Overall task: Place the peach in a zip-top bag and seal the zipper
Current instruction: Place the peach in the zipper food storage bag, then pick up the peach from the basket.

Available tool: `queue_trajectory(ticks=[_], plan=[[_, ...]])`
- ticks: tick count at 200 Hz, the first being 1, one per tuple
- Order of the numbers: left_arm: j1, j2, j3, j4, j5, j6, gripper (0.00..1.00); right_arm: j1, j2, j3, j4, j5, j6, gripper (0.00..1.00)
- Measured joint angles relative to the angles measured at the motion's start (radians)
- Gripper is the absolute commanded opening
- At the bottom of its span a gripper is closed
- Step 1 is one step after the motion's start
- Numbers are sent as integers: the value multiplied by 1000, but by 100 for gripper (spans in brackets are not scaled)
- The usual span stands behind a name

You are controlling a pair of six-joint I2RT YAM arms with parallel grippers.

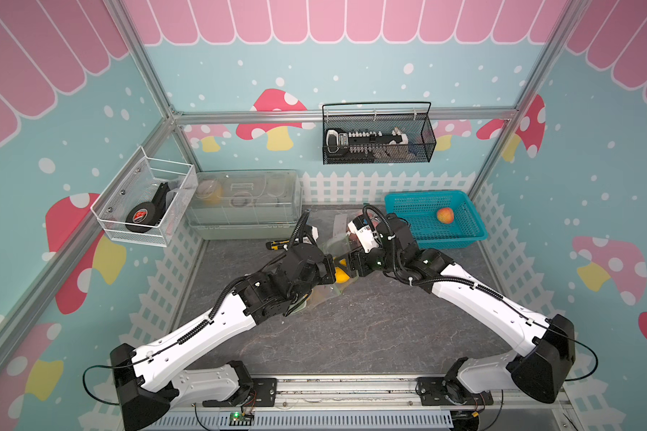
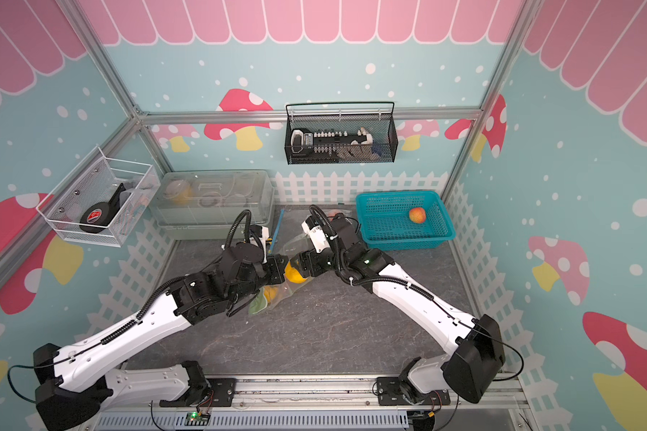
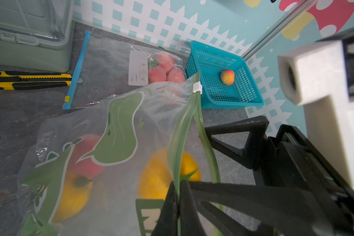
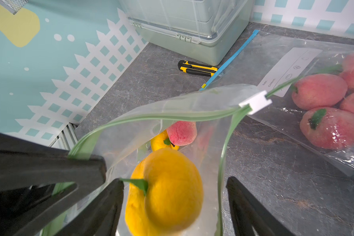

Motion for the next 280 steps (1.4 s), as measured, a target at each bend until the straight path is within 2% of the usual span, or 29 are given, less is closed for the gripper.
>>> queue_trajectory(ticks=[36,62,84,115,130,150,186,223,280], plan=[[0,0,0,1,3,0,0,0,-14,0,8,7,-1,80],[0,-1,0,3,3,0,0,2,-64,-8,14,88,-8,80],[0,-11,-5,7,-6,-2,0,5,-129,-17,9,247,-25,80],[0,-27,-10,7,-13,-3,0,-8,-180,-17,5,539,-77,81],[0,-29,-10,7,-13,-3,0,-45,-180,-19,5,650,-106,81],[0,-29,-10,7,-13,-3,0,-131,-173,-34,9,731,-128,81],[0,-29,-10,6,-14,-3,0,-312,-125,-60,34,752,-148,81],[0,-29,-12,6,-16,-3,0,-436,-17,-50,66,717,-165,81],[0,-29,-13,6,-16,-3,0,-597,214,84,91,611,-168,82]])
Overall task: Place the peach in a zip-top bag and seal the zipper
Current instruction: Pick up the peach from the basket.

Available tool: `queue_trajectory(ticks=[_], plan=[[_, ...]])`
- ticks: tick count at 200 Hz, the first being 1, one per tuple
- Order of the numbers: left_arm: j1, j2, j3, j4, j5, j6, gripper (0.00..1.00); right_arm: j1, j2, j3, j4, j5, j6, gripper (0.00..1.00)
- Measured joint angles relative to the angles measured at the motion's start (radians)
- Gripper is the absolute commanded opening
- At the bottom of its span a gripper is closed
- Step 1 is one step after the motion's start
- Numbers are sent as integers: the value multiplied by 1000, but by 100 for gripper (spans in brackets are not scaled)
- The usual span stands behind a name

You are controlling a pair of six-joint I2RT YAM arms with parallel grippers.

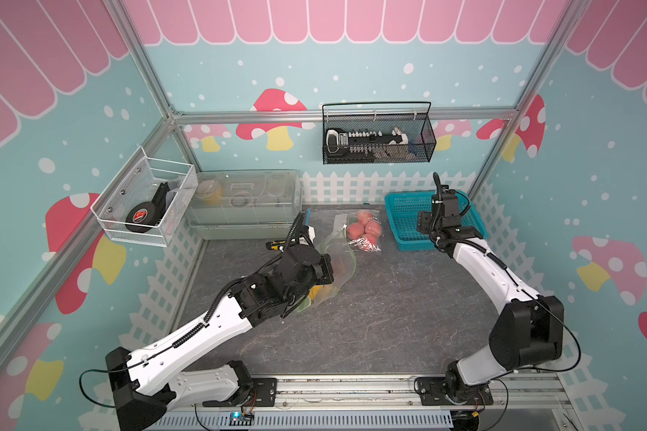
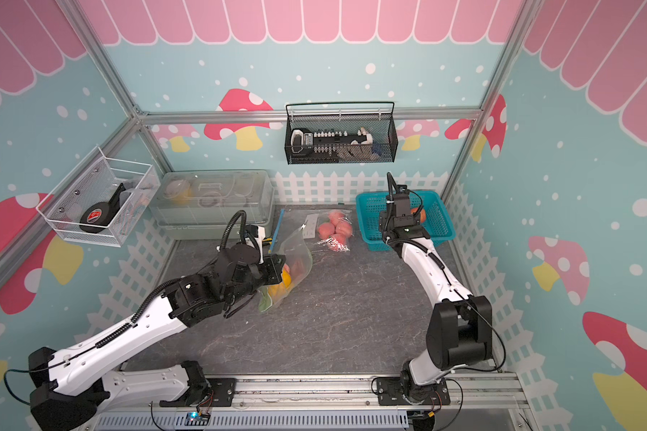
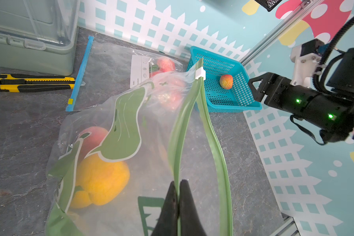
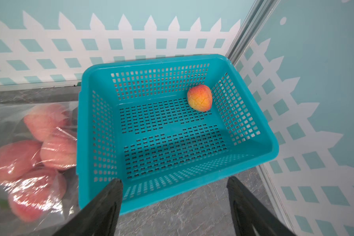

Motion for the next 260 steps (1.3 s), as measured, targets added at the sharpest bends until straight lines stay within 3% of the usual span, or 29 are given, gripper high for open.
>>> queue_trajectory(ticks=[104,172,260], plan=[[0,-1,0,-8,0,0,0,-199,472,421,-77,-218,12,83],[0,-11,0,-9,-9,0,0,-246,738,723,-235,-222,33,85],[0,-11,-5,-10,-17,0,0,-290,968,1050,-352,-237,64,85]])
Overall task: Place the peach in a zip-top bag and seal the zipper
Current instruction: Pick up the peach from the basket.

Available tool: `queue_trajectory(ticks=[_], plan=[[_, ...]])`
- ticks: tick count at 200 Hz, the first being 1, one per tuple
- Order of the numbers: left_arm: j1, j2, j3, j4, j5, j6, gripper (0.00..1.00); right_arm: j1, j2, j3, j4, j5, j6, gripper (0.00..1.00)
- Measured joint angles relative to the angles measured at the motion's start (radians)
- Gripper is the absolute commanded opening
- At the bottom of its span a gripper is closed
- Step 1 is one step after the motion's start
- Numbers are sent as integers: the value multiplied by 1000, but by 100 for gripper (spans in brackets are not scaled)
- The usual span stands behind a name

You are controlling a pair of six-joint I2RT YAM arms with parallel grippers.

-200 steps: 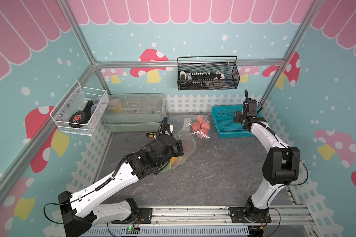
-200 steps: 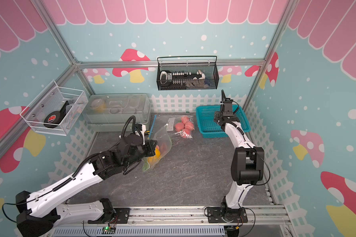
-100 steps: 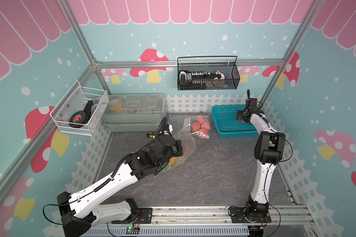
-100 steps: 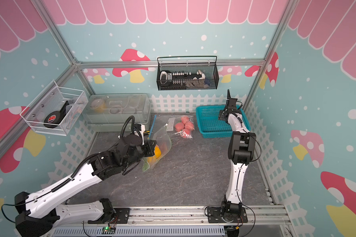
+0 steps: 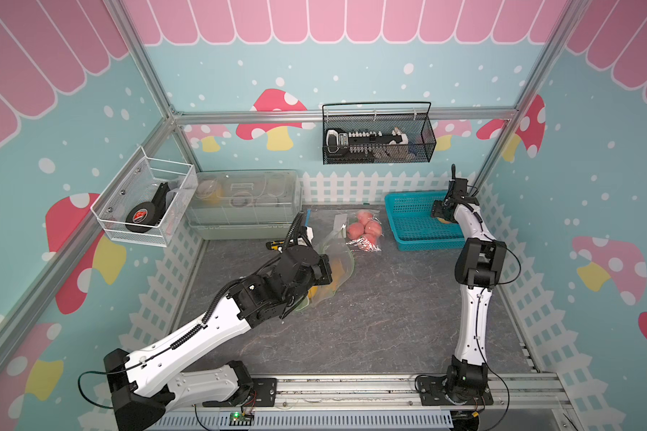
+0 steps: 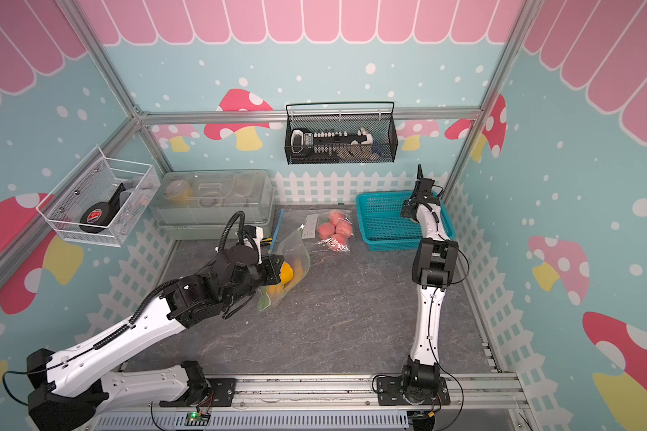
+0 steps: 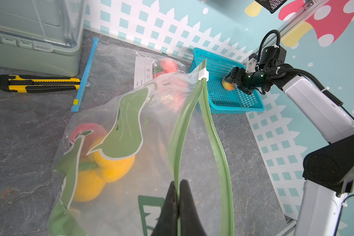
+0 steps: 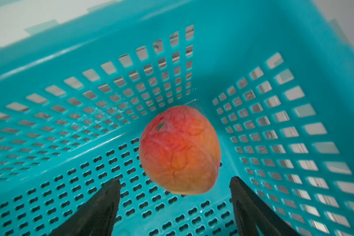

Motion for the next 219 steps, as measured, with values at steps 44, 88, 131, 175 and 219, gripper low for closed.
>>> queue_trajectory(ticks=[44,88,131,175,219], plan=[[0,0,0,0,-5,0,0,-18,68,89,-12,-33,26,85],[7,0,0,0,-5,0,0,-24,103,114,-3,-77,60,83],[15,1,-2,0,-5,0,0,-26,119,118,25,-103,94,75],[21,3,-3,0,-5,0,0,-33,120,118,41,-126,125,63],[23,5,-4,0,-5,0,0,-39,106,76,79,-169,114,63]])
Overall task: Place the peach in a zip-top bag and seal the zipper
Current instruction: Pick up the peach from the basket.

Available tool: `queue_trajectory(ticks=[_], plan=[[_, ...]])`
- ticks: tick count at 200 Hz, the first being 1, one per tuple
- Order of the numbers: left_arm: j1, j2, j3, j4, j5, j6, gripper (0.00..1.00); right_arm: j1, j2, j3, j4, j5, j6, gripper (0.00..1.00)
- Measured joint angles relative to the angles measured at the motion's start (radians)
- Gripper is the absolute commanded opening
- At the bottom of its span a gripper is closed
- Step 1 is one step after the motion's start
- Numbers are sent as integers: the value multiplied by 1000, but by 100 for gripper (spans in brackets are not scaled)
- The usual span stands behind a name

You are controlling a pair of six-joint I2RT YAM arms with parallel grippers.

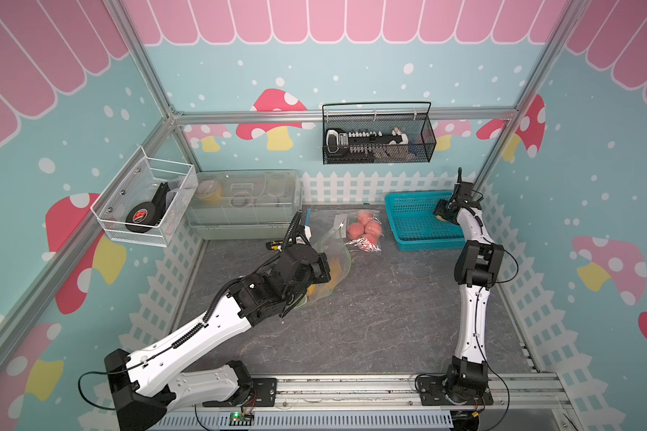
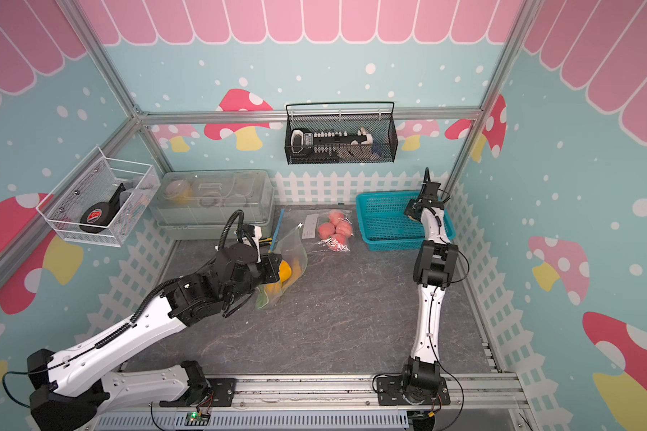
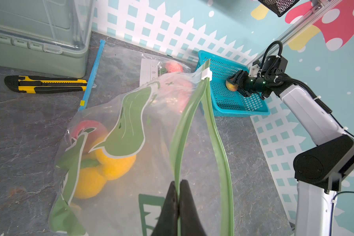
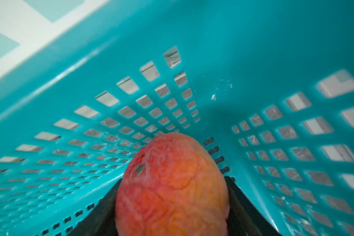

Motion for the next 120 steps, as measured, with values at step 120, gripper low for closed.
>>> queue_trajectory(ticks=[120], plan=[[2,-6,-27,0,3,-4,0,0,-683,-891,356,-133,-5,64]])
